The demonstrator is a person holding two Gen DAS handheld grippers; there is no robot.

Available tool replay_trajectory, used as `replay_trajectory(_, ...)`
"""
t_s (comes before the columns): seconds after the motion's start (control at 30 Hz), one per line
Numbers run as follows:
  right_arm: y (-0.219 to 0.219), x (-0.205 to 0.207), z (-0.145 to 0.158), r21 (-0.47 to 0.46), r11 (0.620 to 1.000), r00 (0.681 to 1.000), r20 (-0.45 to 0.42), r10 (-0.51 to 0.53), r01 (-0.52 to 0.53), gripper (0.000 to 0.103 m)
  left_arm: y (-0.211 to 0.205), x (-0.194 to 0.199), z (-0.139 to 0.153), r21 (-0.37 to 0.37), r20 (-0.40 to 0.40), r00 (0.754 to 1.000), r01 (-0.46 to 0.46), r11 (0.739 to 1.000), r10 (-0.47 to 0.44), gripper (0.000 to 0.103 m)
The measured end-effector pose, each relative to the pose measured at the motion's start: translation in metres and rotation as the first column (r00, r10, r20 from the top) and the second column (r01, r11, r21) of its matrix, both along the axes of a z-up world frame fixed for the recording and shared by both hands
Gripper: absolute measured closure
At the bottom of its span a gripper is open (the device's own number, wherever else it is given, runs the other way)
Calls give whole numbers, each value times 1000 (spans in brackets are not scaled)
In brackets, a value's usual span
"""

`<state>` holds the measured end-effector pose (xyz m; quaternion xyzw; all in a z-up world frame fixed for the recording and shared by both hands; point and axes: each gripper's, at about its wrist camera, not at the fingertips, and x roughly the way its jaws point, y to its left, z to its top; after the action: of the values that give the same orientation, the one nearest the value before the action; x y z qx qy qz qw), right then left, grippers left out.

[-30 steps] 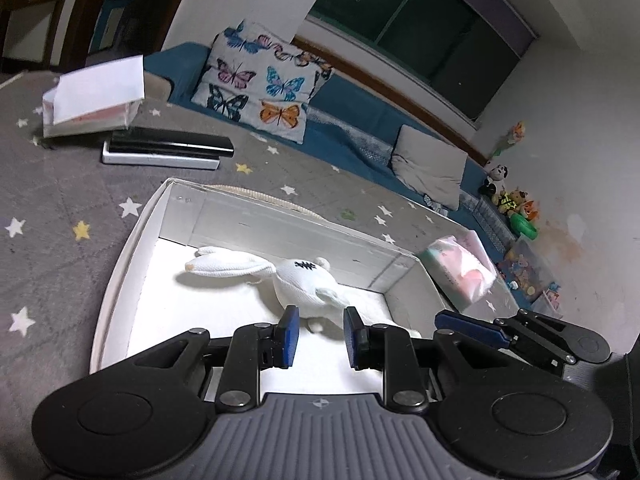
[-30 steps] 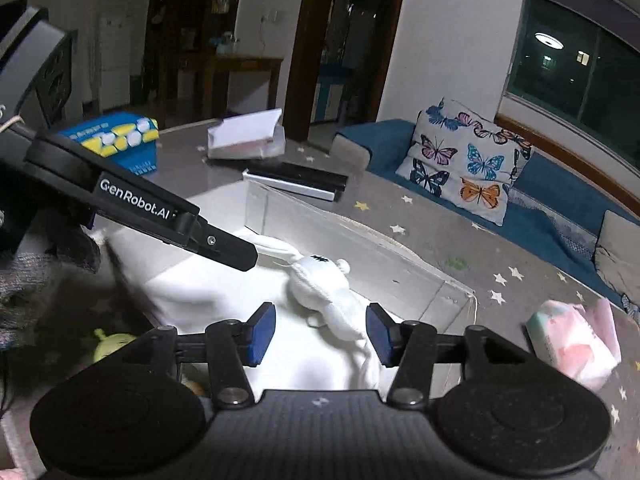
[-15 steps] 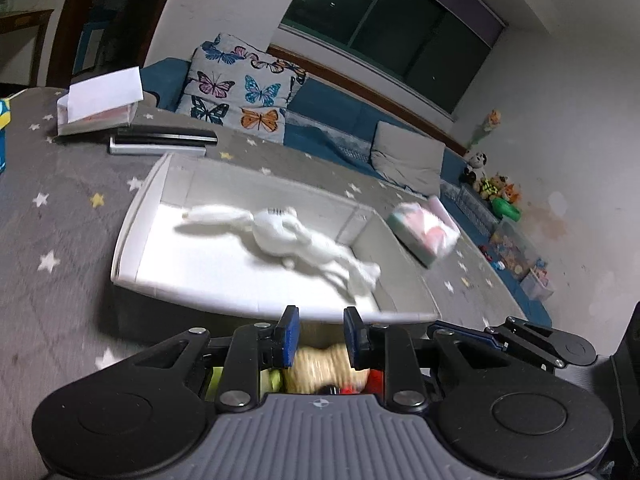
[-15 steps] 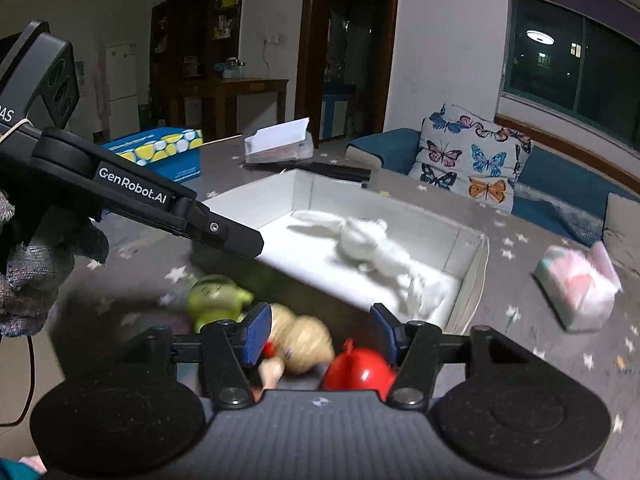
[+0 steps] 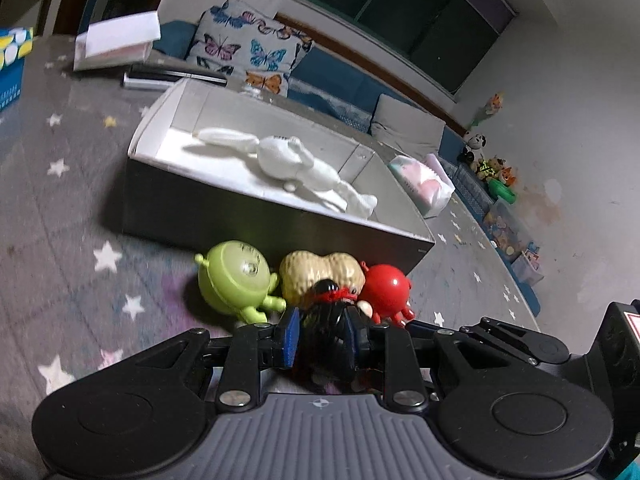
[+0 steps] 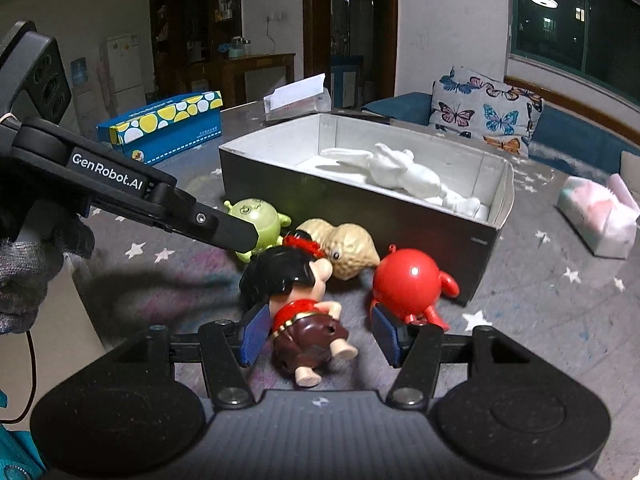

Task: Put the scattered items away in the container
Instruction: 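Move both grippers back to the toys beside the box, then grasp the black-haired doll figure with the right gripper while the left gripper pinches its head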

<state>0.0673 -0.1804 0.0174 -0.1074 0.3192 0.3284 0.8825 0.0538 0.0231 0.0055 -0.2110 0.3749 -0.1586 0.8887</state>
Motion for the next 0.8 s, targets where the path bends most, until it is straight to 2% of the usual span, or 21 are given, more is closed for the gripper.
replay_trajectory(0.6,6,-9,-8,-6,1000,1000,-20,19,-19,44,-3,0,-6,-13,-28,1000,14,1000,-15,77)
replay_trajectory(0.8,8,-19,-6,-4,999,998,-27,51,-51,44,1,1,-10,-62,-47,999,23,998,-26,75)
